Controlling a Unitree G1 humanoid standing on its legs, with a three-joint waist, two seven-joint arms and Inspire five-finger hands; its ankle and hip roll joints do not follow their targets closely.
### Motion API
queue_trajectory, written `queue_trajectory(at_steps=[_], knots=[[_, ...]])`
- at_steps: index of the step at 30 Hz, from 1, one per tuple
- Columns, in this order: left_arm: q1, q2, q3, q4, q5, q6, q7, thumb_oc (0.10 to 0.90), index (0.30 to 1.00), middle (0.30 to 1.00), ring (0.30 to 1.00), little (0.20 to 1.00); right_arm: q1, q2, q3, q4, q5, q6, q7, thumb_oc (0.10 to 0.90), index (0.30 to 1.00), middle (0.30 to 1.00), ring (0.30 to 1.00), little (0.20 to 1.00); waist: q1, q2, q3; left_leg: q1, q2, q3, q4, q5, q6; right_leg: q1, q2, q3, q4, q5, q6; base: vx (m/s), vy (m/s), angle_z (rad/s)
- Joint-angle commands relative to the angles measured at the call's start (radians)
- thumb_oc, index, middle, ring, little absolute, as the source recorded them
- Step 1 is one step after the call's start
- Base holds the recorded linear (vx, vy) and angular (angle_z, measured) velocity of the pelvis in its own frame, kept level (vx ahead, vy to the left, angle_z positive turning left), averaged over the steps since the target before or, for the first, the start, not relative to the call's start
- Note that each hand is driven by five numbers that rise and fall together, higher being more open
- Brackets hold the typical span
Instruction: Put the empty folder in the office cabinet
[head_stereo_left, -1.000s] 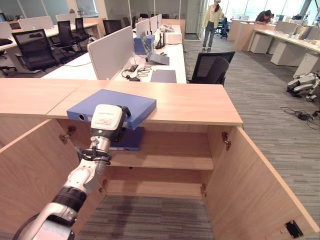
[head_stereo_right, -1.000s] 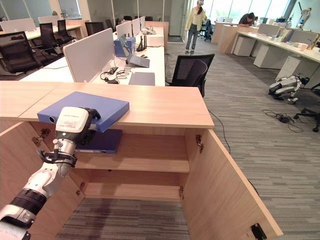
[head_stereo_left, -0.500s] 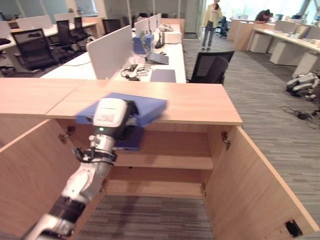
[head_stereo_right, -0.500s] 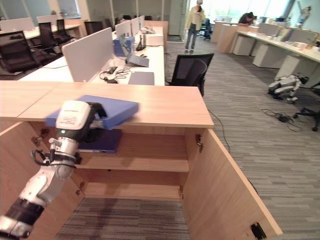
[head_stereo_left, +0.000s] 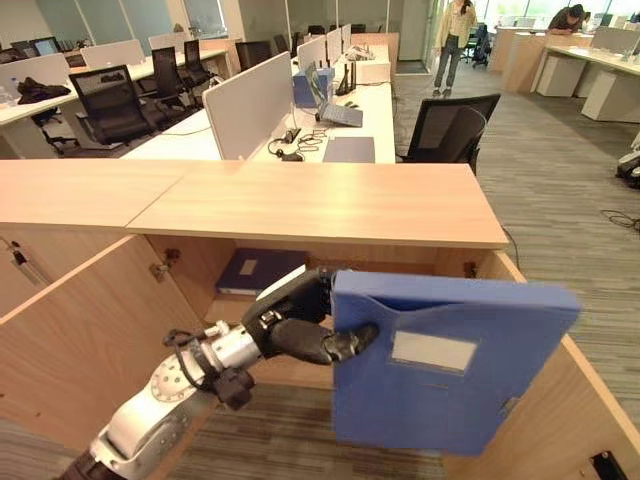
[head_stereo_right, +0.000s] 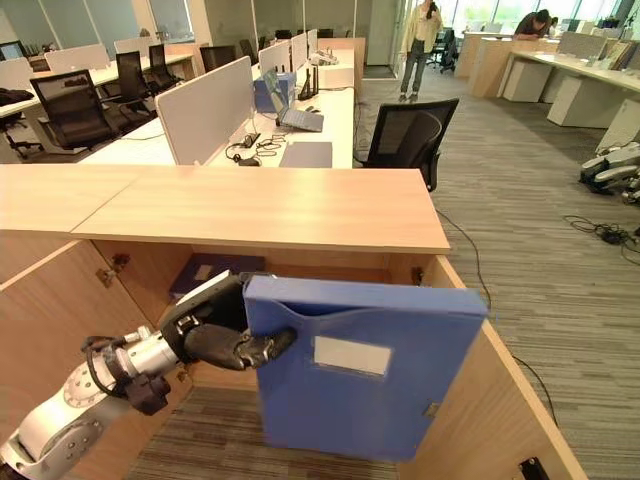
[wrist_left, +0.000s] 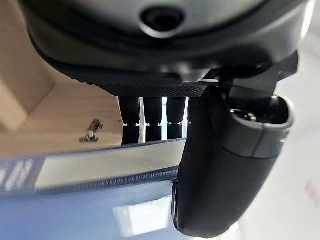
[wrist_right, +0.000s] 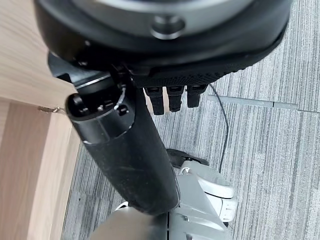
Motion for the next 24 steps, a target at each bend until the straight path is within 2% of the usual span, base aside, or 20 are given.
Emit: queue_trajectory(at_steps=[1, 4, 6, 8, 9, 10, 11, 12, 13, 14, 15, 17, 19, 24], knots=[[-0.095, -0.026, 0.124, -0.046, -0.096, -0.121, 0.040, 0.400, 0.300, 0.300, 0.300, 0.300, -0.103, 0.025, 0.045, 0.020, -0.013, -0.043, 0.011, 0.800, 0.900, 0.900, 0.900, 0.900, 0.014, -0.045, 0.032, 0.100, -0.075, 0.012, 0.002, -0.164, 0.016, 0.015, 0.001, 0.015, 0.008, -0.037, 0.045, 0.00, 0.000, 0.00], [-0.028, -0.023, 0.143, -0.009, 0.003, -0.110, 0.068, 0.400, 0.300, 0.300, 0.300, 0.300, -0.100, 0.024, 0.047, -0.001, -0.013, -0.043, 0.007, 0.800, 0.900, 0.900, 0.900, 0.900, 0.019, -0.043, 0.031, 0.100, -0.075, 0.007, 0.002, -0.163, 0.016, 0.017, 0.000, 0.012, 0.008, -0.038, 0.044, 0.01, 0.001, 0.05], [0.045, -0.006, 0.184, 0.031, 0.208, -0.105, 0.096, 0.400, 0.300, 0.300, 0.300, 0.300, -0.106, 0.020, 0.052, -0.058, -0.005, -0.042, 0.008, 0.800, 0.900, 0.900, 0.900, 0.900, 0.026, -0.040, 0.032, 0.099, -0.075, 0.002, 0.002, -0.161, 0.016, 0.019, 0.000, 0.010, 0.008, -0.040, 0.044, 0.01, 0.001, 0.03], [0.048, -0.007, 0.185, 0.030, 0.209, -0.104, 0.096, 0.400, 0.300, 0.300, 0.300, 0.300, -0.106, 0.020, 0.053, -0.058, -0.005, -0.042, 0.008, 0.800, 0.900, 0.900, 0.900, 0.900, 0.024, -0.040, 0.032, 0.099, -0.075, 0.002, 0.002, -0.161, 0.016, 0.019, 0.000, 0.009, 0.008, -0.040, 0.044, 0.00, 0.002, 0.02], [0.113, -0.020, 0.227, 0.076, 0.344, -0.094, 0.098, 0.400, 0.300, 0.300, 0.300, 0.300, -0.108, -0.005, 0.085, -0.198, -0.035, -0.042, 0.024, 0.800, 0.900, 0.900, 0.900, 0.900, 0.031, -0.038, 0.035, 0.099, -0.075, 0.002, 0.002, -0.161, 0.016, 0.018, -0.001, 0.007, 0.008, -0.042, 0.043, 0.01, 0.005, 0.04], [0.116, -0.021, 0.228, 0.075, 0.345, -0.094, 0.098, 0.400, 0.300, 0.300, 0.300, 0.300, -0.106, -0.006, 0.086, -0.201, -0.035, -0.040, 0.024, 0.800, 0.900, 0.900, 0.900, 0.900, 0.030, -0.037, 0.034, 0.100, -0.075, 0.002, 0.002, -0.162, 0.016, 0.018, -0.001, 0.007, 0.008, -0.042, 0.043, 0.00, 0.000, 0.00], [0.158, -0.037, 0.264, 0.122, 0.447, -0.088, 0.109, 0.400, 0.300, 0.300, 0.300, 0.300, -0.094, -0.052, 0.090, -0.359, -0.062, -0.042, 0.023, 0.800, 0.900, 0.900, 0.900, 0.900, 0.032, -0.037, 0.037, 0.100, -0.074, 0.004, 0.002, -0.162, 0.017, 0.017, -0.002, 0.005, 0.008, -0.043, 0.044, 0.00, 0.000, 0.00], [0.160, -0.039, 0.264, 0.121, 0.448, -0.088, 0.109, 0.400, 0.300, 0.300, 0.300, 0.300, -0.091, -0.053, 0.090, -0.364, -0.063, -0.039, 0.023, 0.800, 0.900, 0.900, 0.900, 0.900, 0.032, -0.036, 0.036, 0.100, -0.074, 0.003, 0.002, -0.163, 0.017, 0.018, -0.002, 0.005, 0.008, -0.043, 0.044, 0.00, 0.000, 0.00], [0.183, -0.050, 0.287, 0.140, 0.494, -0.085, 0.113, 0.400, 0.300, 0.300, 0.300, 0.300, -0.079, -0.081, 0.080, -0.446, -0.079, -0.038, 0.023, 0.800, 0.900, 0.900, 0.900, 0.900, 0.031, -0.034, 0.038, 0.101, -0.075, 0.004, 0.002, -0.163, 0.017, 0.018, -0.002, 0.004, 0.008, -0.044, 0.044, 0.00, 0.000, 0.00], [0.211, -0.087, 0.322, 0.198, 0.591, -0.079, 0.133, 0.400, 0.300, 0.300, 0.300, 0.300, -0.060, -0.135, 0.049, -0.606, -0.106, -0.044, 0.013, 0.800, 0.900, 0.900, 0.900, 0.900, 0.031, -0.034, 0.040, 0.101, -0.075, 0.004, 0.002, -0.165, 0.020, 0.017, -0.003, 0.003, 0.008, -0.045, 0.044, 0.00, 0.000, 0.00], [0.211, -0.090, 0.321, 0.198, 0.592, -0.079, 0.133, 0.400, 0.300, 0.300, 0.300, 0.300, -0.055, -0.137, 0.048, -0.613, -0.107, -0.040, 0.014, 0.800, 0.900, 0.900, 0.900, 0.900, 0.030, -0.032, 0.039, 0.102, -0.075, 0.004, 0.002, -0.165, 0.020, 0.018, -0.003, 0.003, 0.008, -0.046, 0.044, 0.00, 0.000, 0.00], [0.213, -0.146, 0.356, 0.276, 0.676, -0.075, 0.166, 0.400, 0.300, 0.300, 0.300, 0.300, -0.046, -0.177, -0.011, -0.762, -0.106, -0.054, -0.007, 0.800, 0.900, 0.900, 0.900, 0.900, 0.028, -0.029, 0.041, 0.101, -0.075, 0.004, 0.002, -0.165, 0.023, 0.017, -0.005, 0.000, 0.008, -0.047, 0.044, 0.00, 0.000, 0.00], [0.206, -0.178, 0.373, 0.311, 0.723, -0.073, 0.187, 0.400, 0.300, 0.300, 0.300, 0.300, -0.045, -0.198, -0.043, -0.831, -0.114, -0.062, -0.021, 0.800, 0.900, 0.900, 0.900, 0.900, 0.028, -0.025, 0.043, 0.100, -0.075, 0.003, 0.002, -0.167, 0.025, 0.015, -0.006, -0.002, 0.008, -0.049, 0.043, -0.01, 0.015, 0.07], [0.194, -0.222, 0.409, 0.354, 0.756, -0.074, 0.217, 0.400, 0.300, 0.300, 0.300, 0.300, -0.048, -0.234, -0.101, -0.938, -0.141, -0.075, -0.043, 0.800, 0.900, 0.900, 0.900, 0.900, 0.030, -0.022, 0.046, 0.099, -0.075, 0.003, 0.002, -0.166, 0.026, 0.014, -0.009, -0.006, 0.008, -0.052, 0.042, 0.00, 0.003, 0.01]])
